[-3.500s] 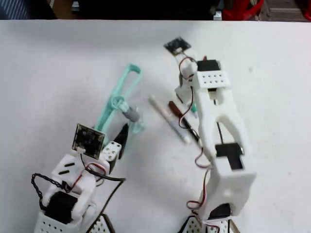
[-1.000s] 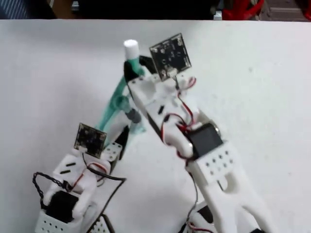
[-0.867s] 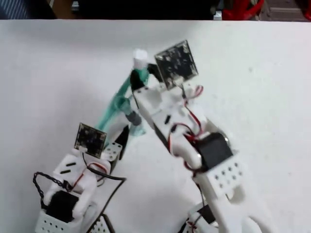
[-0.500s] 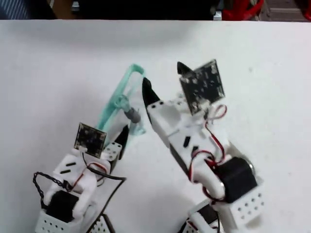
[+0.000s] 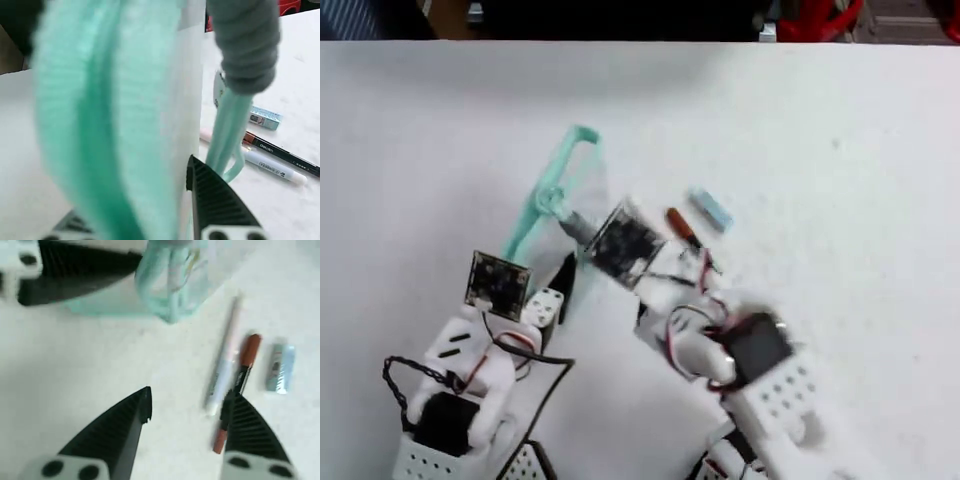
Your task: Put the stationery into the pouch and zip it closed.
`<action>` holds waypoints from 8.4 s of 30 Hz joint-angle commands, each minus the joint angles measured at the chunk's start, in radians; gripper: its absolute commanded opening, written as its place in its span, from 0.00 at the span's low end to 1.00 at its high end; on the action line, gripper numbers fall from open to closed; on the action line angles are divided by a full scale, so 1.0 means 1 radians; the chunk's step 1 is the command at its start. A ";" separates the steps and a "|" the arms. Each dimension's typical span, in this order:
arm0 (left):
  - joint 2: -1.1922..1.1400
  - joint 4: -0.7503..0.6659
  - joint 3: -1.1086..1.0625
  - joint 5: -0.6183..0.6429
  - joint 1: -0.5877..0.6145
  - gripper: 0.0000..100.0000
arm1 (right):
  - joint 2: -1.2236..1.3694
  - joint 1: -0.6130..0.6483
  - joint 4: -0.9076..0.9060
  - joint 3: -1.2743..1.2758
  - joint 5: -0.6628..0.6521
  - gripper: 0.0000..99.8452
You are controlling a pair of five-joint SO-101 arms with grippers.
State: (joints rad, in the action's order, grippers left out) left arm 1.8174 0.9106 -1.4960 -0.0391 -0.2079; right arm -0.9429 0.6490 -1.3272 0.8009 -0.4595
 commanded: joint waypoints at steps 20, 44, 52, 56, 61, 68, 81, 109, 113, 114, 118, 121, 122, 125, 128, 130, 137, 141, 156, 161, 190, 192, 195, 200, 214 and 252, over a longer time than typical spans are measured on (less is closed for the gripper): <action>0.007 -0.034 -0.005 0.002 0.012 0.15 | -0.673 0.128 0.529 0.895 -0.021 0.16; 0.007 -0.031 -0.017 -0.005 -0.027 0.15 | -0.113 -0.367 0.555 0.486 0.187 0.16; 0.007 -0.032 -0.017 -0.005 -0.025 0.15 | 0.489 -0.472 0.601 0.206 0.199 0.16; 0.007 -0.032 -0.017 -0.005 -0.025 0.15 | 0.641 -0.492 0.539 0.089 0.199 0.16; 0.007 -0.032 -0.017 -0.005 -0.025 0.15 | 0.699 -0.492 0.518 0.043 0.199 0.16; 0.007 -0.032 -0.017 -0.005 -0.027 0.15 | 0.619 -0.490 0.526 0.046 0.288 0.16; 0.007 -0.032 -0.017 -0.002 -0.027 0.15 | 0.588 -0.492 0.664 0.133 0.199 0.16; 0.007 -0.061 -0.048 -0.006 -0.027 0.15 | 0.579 -0.524 0.690 0.160 0.227 0.10; 0.007 -0.061 -0.048 -0.006 -0.027 0.15 | 0.579 -0.524 0.688 0.161 0.227 0.01; 0.007 -0.061 -0.048 -0.006 -0.027 0.15 | 0.579 -0.524 0.688 0.160 0.227 0.04; 0.007 -0.061 -0.048 -0.006 -0.027 0.15 | 0.579 -0.524 0.690 0.158 0.229 0.16; 0.007 -0.061 -0.048 -0.006 -0.027 0.15 | 0.584 -0.522 0.690 0.160 0.229 0.20; 0.007 -0.061 -0.048 -0.006 -0.027 0.15 | 0.581 -0.521 0.688 0.163 0.227 0.15; 0.007 -0.061 -0.049 -0.006 -0.027 0.15 | 0.579 -0.526 0.688 0.163 0.227 0.04; 0.007 -0.061 -0.051 -0.006 -0.027 0.15 | 0.579 -0.526 0.690 0.160 0.229 0.17; 0.007 -0.061 -0.051 -0.006 -0.027 0.15 | 0.579 -0.522 0.690 0.161 0.227 0.20; 0.007 -0.061 -0.052 -0.006 -0.027 0.15 | 0.582 -0.522 0.690 0.160 0.229 0.16; 0.007 -0.061 -0.052 -0.006 -0.027 0.15 | 0.581 -0.516 0.690 0.163 0.221 0.07; 0.007 -0.063 -0.052 -0.006 -0.027 0.15 | 0.584 -0.522 0.690 0.160 0.229 0.14; 0.007 -0.063 -0.052 -0.006 -0.027 0.15 | 0.579 -0.522 0.690 0.163 0.227 0.04; 0.007 -0.063 -0.054 -0.006 -0.028 0.15 | 0.857 -0.587 0.363 -0.465 0.155 0.20; 0.007 -0.063 -0.054 -0.006 -0.028 0.15 | 0.961 -0.542 0.311 -0.580 0.083 0.19; 0.007 -0.063 -0.055 -0.006 -0.030 0.15 | 1.107 -0.510 0.286 -0.730 0.035 0.18; 0.007 -0.061 -0.072 -0.006 -0.074 0.15 | 1.330 -0.493 0.211 -0.944 -0.020 0.18; 0.007 -0.061 -0.068 -0.006 -0.076 0.15 | 1.718 -0.503 0.058 -1.379 -0.031 0.04; 0.007 -0.061 -0.071 -0.008 -0.076 0.15 | 0.348 -0.067 -0.056 -1.076 -0.018 0.02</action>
State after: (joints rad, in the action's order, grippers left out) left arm 1.8267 0.8707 -1.5712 -0.0391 -0.2693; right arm -0.5117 0.5447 -1.4822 -0.3007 -0.4780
